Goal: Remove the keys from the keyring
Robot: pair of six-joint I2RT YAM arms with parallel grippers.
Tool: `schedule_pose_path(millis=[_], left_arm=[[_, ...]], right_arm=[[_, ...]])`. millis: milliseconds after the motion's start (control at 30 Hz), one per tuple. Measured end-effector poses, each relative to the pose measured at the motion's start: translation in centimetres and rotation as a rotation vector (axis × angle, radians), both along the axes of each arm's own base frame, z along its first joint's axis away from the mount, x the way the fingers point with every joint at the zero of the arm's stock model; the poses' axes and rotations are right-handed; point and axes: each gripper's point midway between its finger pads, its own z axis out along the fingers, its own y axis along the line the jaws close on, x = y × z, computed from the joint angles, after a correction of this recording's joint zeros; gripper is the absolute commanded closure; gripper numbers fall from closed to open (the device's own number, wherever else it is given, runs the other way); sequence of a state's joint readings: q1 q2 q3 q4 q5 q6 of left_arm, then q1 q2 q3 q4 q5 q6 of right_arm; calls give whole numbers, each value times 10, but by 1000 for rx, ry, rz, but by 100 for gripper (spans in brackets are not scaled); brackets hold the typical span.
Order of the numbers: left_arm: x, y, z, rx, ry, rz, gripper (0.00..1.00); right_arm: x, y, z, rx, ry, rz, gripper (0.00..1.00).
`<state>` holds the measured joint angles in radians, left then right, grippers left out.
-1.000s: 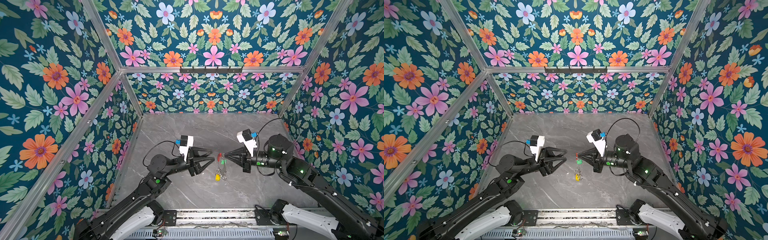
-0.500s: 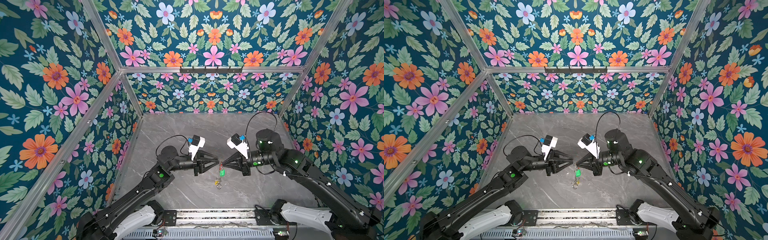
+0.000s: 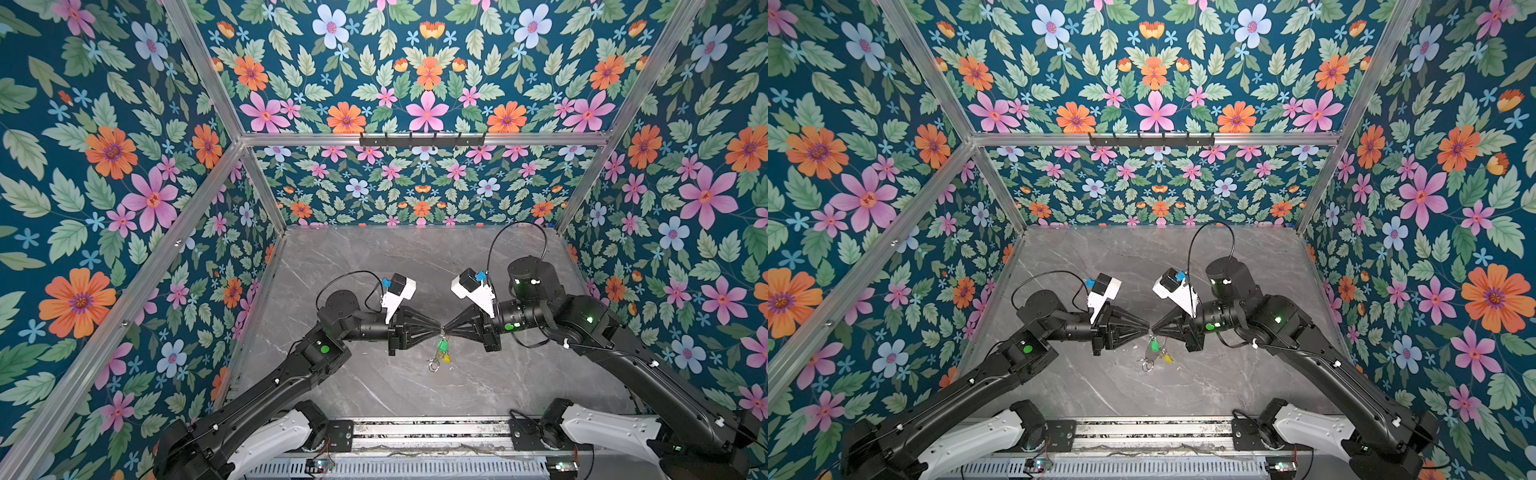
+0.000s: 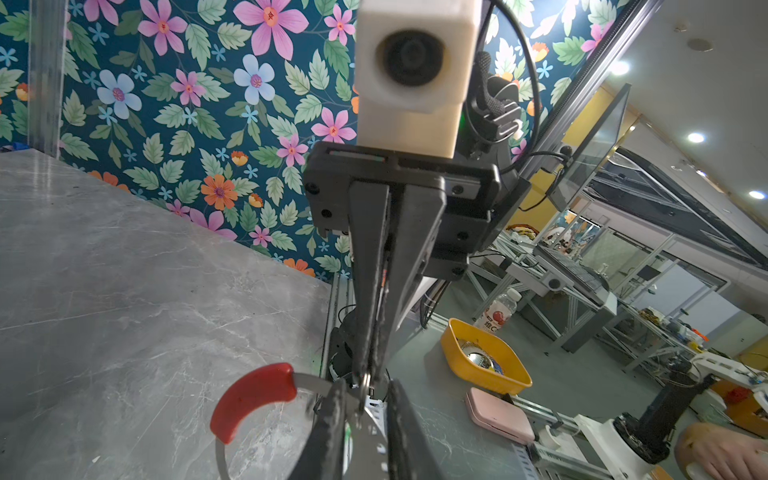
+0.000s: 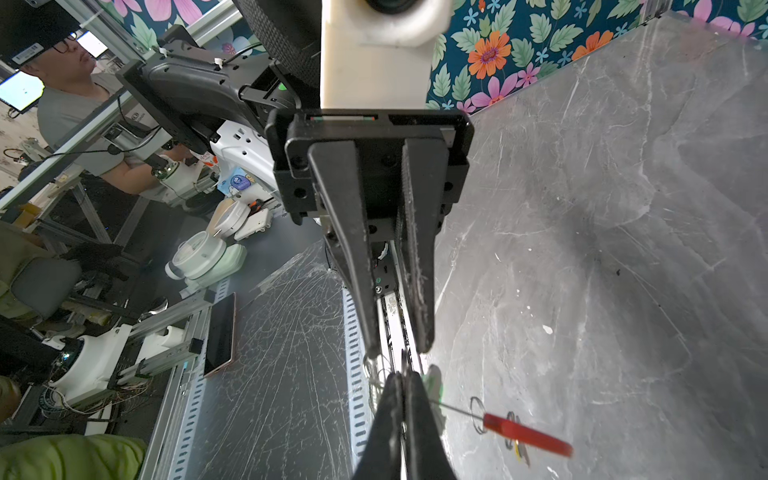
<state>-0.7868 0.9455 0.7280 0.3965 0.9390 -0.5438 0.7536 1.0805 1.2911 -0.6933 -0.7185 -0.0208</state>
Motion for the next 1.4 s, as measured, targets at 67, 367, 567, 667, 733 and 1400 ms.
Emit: schedule_pose_path(millis=[67,367,567,667,733,1400], left_arm=[[0,-1,-1,3,2,-3,82],[-1,-3,-4,11,10,-11,96],[-1,-3,-3,10,7,-6,100],[1,-2,-2,0,3,13,100],[2,-1,0,-18,-8,27,100],[29,20,45,-377,-31,251,100]], right_arm=[[1,0,0,-2,-2,-1,100],[3,1,-2,-12,1,-2,100],[3,1,-2,-14,3,-3,100],[3,1,0,-7,4,-9,92],[4,1,2,7,3,-22,77],[28,10,58,554,-33,-235,62]])
